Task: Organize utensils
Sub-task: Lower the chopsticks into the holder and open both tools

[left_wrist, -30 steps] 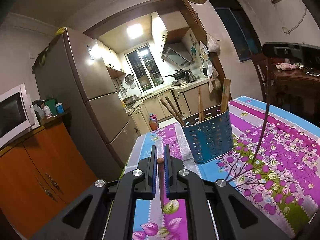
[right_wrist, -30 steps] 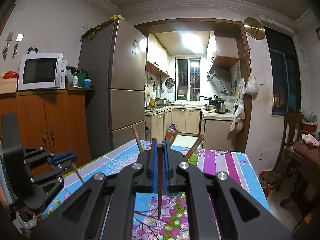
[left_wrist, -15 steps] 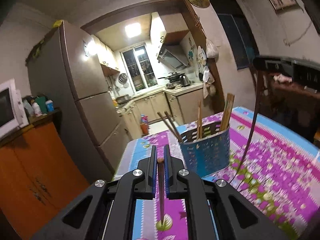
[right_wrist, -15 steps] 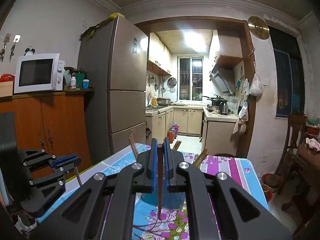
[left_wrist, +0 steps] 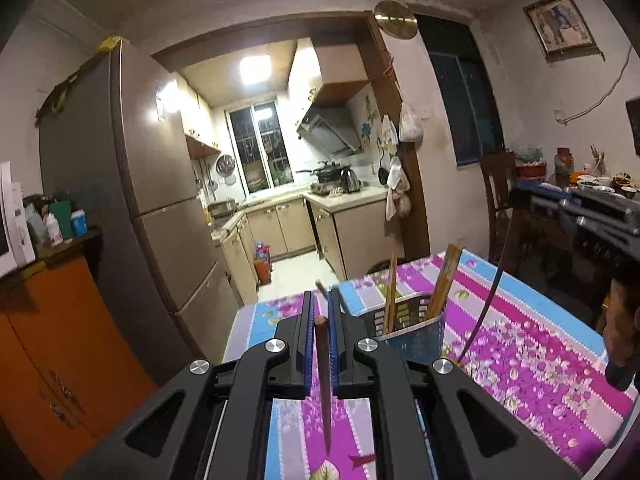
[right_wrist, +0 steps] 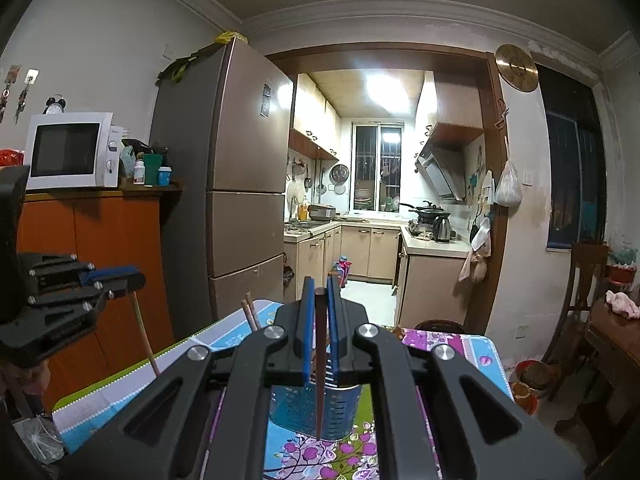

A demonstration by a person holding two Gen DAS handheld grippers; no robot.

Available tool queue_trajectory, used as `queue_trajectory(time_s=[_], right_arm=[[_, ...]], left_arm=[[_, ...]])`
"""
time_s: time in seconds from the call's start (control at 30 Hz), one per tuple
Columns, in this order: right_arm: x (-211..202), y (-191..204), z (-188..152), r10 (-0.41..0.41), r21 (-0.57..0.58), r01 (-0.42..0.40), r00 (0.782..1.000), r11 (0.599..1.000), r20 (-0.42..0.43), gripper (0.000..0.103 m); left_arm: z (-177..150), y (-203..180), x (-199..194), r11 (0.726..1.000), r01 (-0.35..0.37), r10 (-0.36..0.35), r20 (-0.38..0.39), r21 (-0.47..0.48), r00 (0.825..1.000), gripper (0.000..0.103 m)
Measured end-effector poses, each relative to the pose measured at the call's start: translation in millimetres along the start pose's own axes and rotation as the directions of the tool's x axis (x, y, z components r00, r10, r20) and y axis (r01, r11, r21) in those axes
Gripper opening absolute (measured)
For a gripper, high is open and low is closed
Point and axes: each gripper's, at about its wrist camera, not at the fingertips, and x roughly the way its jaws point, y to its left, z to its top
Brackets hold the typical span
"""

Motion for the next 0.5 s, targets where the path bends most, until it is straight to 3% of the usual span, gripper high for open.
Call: queue_trajectory(time_s=[0.2,0.37,0.5], right_arm=[[4.1,-5.8,30.1,-0.004,0.014,0.004,0.998,1.0,0.062,0.005],[20.3,-11.6,57.8,-0.016,0.04,0.011,0.992,0.999,0.126,0.005],[45.6,-20.1,61.5,-0.03,0.061,0.023,0.991,0.998,0.131,0.005]], left_arm=[[53.7,1.1,-10.2,0.993,0.11,-0.103,0.132,-0.043,0.986,0.008],[89.0,-4.7,6.8,0.989,0.128,-0.108,0.237,-0.07,0.965,0.008],[100.0,-13.8,39.4,0.987,0.126,-0.089,0.309,-0.1,0.947,0.008]])
